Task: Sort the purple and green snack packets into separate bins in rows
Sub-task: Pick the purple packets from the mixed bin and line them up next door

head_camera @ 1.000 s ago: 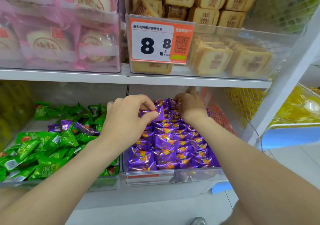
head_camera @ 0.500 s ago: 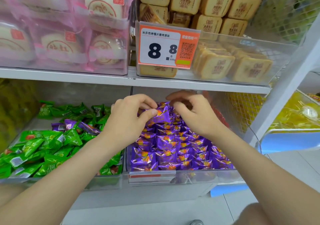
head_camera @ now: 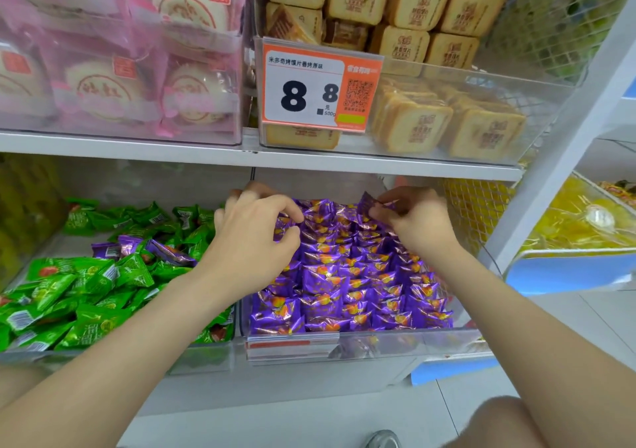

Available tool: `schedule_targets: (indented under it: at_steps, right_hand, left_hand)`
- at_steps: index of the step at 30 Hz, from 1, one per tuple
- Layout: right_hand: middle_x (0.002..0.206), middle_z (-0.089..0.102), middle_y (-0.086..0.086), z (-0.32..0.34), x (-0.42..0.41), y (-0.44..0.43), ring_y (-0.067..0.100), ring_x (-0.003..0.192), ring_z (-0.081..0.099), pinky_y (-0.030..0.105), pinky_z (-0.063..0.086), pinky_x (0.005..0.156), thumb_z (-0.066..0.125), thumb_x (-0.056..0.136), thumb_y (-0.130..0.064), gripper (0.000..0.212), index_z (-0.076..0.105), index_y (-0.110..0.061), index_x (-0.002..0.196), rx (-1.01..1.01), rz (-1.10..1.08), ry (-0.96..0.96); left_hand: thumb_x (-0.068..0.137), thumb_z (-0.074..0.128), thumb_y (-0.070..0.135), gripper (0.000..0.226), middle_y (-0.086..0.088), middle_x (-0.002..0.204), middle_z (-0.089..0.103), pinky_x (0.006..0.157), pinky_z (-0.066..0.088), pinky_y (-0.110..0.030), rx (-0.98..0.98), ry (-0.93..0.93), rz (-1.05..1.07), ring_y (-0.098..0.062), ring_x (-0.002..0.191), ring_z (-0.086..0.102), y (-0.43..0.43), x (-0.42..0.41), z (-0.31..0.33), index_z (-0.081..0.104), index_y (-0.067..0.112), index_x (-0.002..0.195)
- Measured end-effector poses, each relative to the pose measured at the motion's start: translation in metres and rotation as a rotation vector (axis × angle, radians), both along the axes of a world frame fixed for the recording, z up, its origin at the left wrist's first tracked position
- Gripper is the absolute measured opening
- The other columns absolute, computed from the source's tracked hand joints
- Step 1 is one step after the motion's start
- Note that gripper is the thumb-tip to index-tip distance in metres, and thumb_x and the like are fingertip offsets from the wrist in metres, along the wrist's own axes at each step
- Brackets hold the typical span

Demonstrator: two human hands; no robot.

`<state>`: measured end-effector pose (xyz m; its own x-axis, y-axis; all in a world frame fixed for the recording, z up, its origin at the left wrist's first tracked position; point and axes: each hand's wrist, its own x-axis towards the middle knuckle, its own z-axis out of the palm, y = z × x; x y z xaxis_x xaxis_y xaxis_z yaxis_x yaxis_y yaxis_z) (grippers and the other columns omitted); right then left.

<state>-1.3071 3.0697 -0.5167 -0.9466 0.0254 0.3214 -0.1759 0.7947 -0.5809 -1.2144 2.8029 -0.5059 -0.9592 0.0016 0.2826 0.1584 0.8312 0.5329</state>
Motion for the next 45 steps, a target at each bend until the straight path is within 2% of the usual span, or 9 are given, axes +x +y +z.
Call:
schedule_targets:
  at_steps: [8, 12, 23, 27, 32, 36, 38, 41, 45]
  right_hand:
    - [0.119, 0.072, 0.005, -0.016, -0.023, -0.027, 0.027, 0.111, 0.066, 0.032, 0.039, 0.094, 0.076, 0.093, -0.026, 0.023, 0.076, -0.025, 0.116, 0.400, 0.175, -0.077]
    - [0.134, 0.054, 0.008, -0.024, -0.025, -0.034, 0.033, 0.115, 0.065, 0.045, 0.055, 0.098, 0.075, 0.095, -0.029, 0.029, 0.075, -0.030, 0.123, 0.444, 0.183, -0.112]
    - [0.124, 0.061, 0.013, -0.008, 0.000, -0.046, 0.036, 0.113, 0.062, 0.044, 0.060, 0.085, 0.068, 0.089, -0.020, 0.040, 0.067, -0.020, 0.129, 0.479, 0.135, -0.012]
    - [0.096, 0.070, 0.009, 0.014, 0.032, -0.073, 0.032, 0.084, 0.068, 0.039, 0.058, 0.075, 0.058, 0.087, -0.015, 0.026, 0.073, -0.015, 0.108, 0.344, 0.173, 0.025]
    - [0.074, 0.063, -0.008, 0.047, 0.102, -0.127, 0.014, 0.068, 0.057, 0.034, 0.047, 0.067, 0.049, 0.089, -0.010, 0.019, 0.064, -0.021, 0.082, 0.128, 0.387, 0.012]
    - [0.084, 0.058, -0.006, 0.049, 0.132, -0.171, 0.013, 0.075, 0.053, 0.037, 0.048, 0.072, 0.050, 0.083, -0.014, 0.016, 0.062, -0.022, 0.089, 0.162, 0.590, 0.012]
    - [0.091, 0.056, -0.003, 0.041, 0.134, -0.190, 0.019, 0.085, 0.054, 0.040, 0.049, 0.077, 0.053, 0.083, -0.015, 0.016, 0.063, -0.021, 0.093, 0.241, 0.639, 0.033]
    - [0.099, 0.056, 0.002, 0.035, 0.128, -0.214, 0.025, 0.096, 0.054, 0.041, 0.047, 0.085, 0.057, 0.087, -0.011, 0.018, 0.064, -0.018, 0.102, 0.323, 0.647, 0.059]
    - [0.117, 0.061, 0.005, 0.033, 0.117, -0.240, 0.027, 0.110, 0.057, 0.036, 0.044, 0.092, 0.056, 0.092, -0.012, 0.034, 0.063, -0.017, 0.125, 0.436, 0.658, 0.060]
  left_hand:
    - [0.093, 0.064, 0.035, 0.014, 0.010, 0.115, 0.050, 0.093, 0.031, -0.040, 0.014, 0.005, 0.020, -0.024, 0.113, 0.044, 0.002, 0.000, -0.001, 0.069, 0.043, 0.103]
    - [0.094, 0.063, 0.034, 0.013, 0.010, 0.110, 0.051, 0.092, 0.030, -0.039, 0.027, 0.011, 0.005, -0.022, 0.109, 0.043, 0.001, 0.002, 0.001, 0.070, 0.042, 0.102]
    - [0.094, 0.066, 0.022, 0.016, 0.006, 0.100, 0.041, 0.088, 0.039, -0.038, 0.156, 0.123, 0.003, -0.025, 0.102, 0.047, -0.014, 0.017, 0.003, 0.051, 0.029, 0.098]
    - [0.098, 0.060, 0.022, 0.011, 0.006, 0.103, 0.042, 0.091, 0.037, -0.038, 0.121, 0.139, 0.045, -0.022, 0.105, 0.043, -0.033, 0.029, 0.005, 0.052, 0.029, 0.101]
    - [0.096, 0.059, 0.032, 0.030, 0.005, 0.124, 0.038, 0.095, 0.035, -0.044, -0.224, -0.082, 0.151, -0.026, 0.118, 0.035, -0.074, 0.041, 0.002, 0.053, 0.036, 0.125]
    - [0.090, 0.055, 0.073, 0.080, 0.002, 0.161, 0.019, 0.113, 0.032, -0.056, -0.485, -0.489, 0.062, -0.041, 0.143, 0.027, -0.111, 0.048, -0.005, 0.016, 0.051, 0.157]
    - [0.088, 0.054, 0.080, 0.092, -0.002, 0.162, 0.023, 0.114, 0.036, -0.058, -0.496, -0.629, -0.003, -0.044, 0.146, 0.028, -0.123, 0.049, -0.010, 0.006, 0.050, 0.160]
    - [0.089, 0.064, 0.072, 0.076, -0.002, 0.135, 0.051, 0.102, 0.049, -0.047, -0.369, -0.540, 0.019, -0.031, 0.128, 0.051, -0.144, 0.050, -0.009, 0.040, 0.030, 0.148]
    - [0.080, 0.088, 0.044, 0.037, 0.012, 0.097, 0.070, 0.086, 0.055, -0.035, -0.110, -0.372, 0.040, -0.010, 0.093, 0.067, -0.172, 0.052, 0.001, 0.068, 0.031, 0.109]
